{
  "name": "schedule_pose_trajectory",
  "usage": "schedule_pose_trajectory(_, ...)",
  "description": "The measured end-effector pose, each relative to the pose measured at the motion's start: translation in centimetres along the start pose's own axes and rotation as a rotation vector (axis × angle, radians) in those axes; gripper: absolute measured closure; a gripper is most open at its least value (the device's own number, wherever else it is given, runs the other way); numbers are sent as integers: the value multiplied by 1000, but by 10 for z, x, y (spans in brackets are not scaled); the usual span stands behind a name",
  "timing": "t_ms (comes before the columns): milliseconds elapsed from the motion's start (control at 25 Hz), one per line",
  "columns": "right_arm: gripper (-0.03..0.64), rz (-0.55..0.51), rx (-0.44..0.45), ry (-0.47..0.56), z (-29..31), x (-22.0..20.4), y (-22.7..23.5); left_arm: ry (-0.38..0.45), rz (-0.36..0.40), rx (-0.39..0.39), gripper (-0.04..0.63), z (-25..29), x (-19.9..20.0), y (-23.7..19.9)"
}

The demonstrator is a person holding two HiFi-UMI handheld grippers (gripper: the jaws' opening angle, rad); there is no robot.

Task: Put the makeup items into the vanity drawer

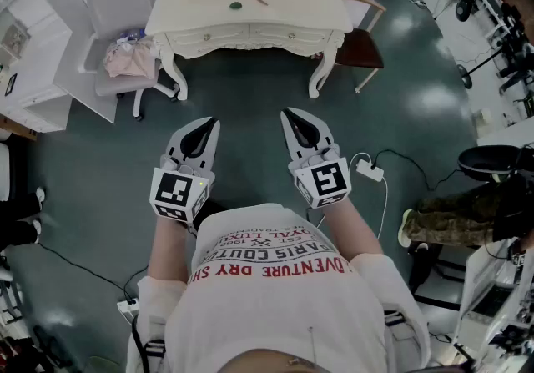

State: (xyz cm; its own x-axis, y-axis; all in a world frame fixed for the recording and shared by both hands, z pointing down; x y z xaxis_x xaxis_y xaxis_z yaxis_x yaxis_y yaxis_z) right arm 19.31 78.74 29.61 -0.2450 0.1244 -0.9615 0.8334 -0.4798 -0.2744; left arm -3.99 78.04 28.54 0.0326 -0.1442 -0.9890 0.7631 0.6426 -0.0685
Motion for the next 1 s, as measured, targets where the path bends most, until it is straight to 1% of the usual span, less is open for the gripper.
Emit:
schedule_pose_trajectory(280,620,4,4,9,-4,-1,5,2,8,-5,589,4,2,8)
schedule_pose_trajectory(520,618,31,3,-22,-2,-11,11,-6,9,-20,589,13,-1,9)
schedule_pose_trajectory(640,618,40,-4,-17,-1,-12,18,-7,10,-25,589,18,-1,9)
schedule_pose_trajectory(800,618,50,-7,-20,10,-15,22,-25,2,-28,589,24,-4,-2)
schedule_pose_trajectory(920,618,51,-3,-37,28,-22,24,-38,-8,-26,589,35,-9,-18)
schedule_pose_trajectory(1000,618,58,-1,-49,44,-27,27,-40,-14,-39,589,48,-9,-32)
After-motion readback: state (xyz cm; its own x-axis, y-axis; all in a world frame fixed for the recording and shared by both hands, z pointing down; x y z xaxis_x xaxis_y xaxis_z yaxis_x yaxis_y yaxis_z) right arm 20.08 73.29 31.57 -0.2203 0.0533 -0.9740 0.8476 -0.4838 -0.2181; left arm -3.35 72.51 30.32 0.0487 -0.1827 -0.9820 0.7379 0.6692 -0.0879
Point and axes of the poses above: the fingertips, and each gripper's own axes: z forward along the fingers, y to its right, x out of its top, the point moved 9 cm from there along -z, backward along the fingers, and after that the axes turned 8 degrees about -z, right-handed, at the moved point
